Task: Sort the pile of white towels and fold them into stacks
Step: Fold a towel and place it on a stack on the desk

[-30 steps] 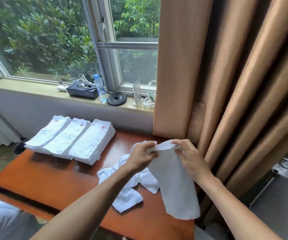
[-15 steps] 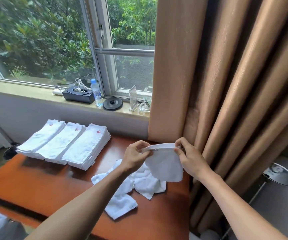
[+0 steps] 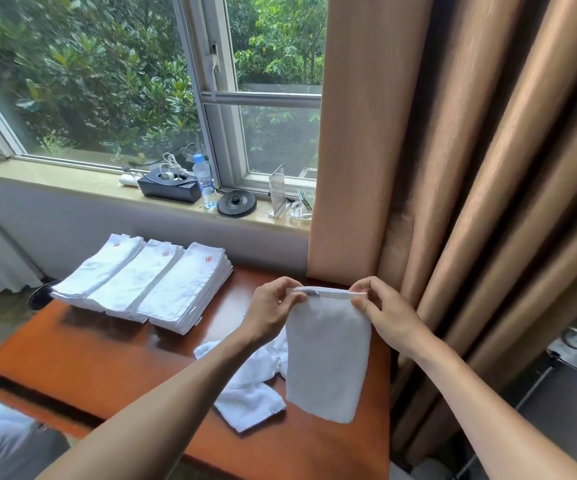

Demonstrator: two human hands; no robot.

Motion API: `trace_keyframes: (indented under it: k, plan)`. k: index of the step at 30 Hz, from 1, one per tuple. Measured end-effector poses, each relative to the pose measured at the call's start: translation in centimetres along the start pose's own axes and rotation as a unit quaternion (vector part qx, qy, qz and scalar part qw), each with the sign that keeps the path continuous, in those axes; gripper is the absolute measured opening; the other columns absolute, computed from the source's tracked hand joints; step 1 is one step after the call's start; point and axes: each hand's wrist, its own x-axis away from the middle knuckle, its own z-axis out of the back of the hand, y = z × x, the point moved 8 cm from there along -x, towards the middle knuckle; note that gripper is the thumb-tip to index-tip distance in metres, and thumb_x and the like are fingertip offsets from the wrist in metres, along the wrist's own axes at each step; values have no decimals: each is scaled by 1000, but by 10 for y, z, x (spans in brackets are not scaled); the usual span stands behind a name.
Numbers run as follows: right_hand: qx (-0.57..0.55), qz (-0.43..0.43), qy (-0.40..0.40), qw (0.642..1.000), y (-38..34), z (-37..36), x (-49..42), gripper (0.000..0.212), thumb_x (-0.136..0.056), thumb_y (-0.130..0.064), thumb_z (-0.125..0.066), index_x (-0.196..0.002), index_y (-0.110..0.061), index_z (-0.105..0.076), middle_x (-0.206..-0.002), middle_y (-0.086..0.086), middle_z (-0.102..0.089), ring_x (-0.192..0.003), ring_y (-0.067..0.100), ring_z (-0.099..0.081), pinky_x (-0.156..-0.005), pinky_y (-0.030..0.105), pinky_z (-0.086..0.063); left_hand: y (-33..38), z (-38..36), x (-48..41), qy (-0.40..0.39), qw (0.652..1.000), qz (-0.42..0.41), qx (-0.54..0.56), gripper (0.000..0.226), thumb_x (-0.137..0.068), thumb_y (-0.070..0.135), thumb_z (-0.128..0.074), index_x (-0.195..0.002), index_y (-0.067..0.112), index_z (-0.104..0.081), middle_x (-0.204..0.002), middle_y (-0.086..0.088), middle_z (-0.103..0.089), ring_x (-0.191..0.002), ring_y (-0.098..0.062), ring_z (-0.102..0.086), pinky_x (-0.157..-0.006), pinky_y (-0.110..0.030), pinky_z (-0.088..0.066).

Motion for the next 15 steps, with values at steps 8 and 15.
trace_keyframes:
  k: [8, 15]
  plan:
    - [-2, 2, -11, 1000, -7, -37, -14, 17, -102, -16, -62, -91, -29, -65, -85, -16, -69, -80, -3, -58, -70, 14, -41, -22, 34, 11, 12, 999, 10, -44, 7, -98, 19, -68, -93, 18, -73, -87, 4, -74, -80, -10, -64, -75, -28, -49]
    - [-80, 13, -44, 996, -37, -90, -28, 15, -96, -17, -71, -93, -30, -67, -89, -14, -70, -84, 16, -66, -76, 37, -55, -54, 85, 13, 81, 993, 62, -65, 16, -98, 13, -66, -96, 28, -66, -93, 15, -69, -88, 1, -63, -79, -23, -46]
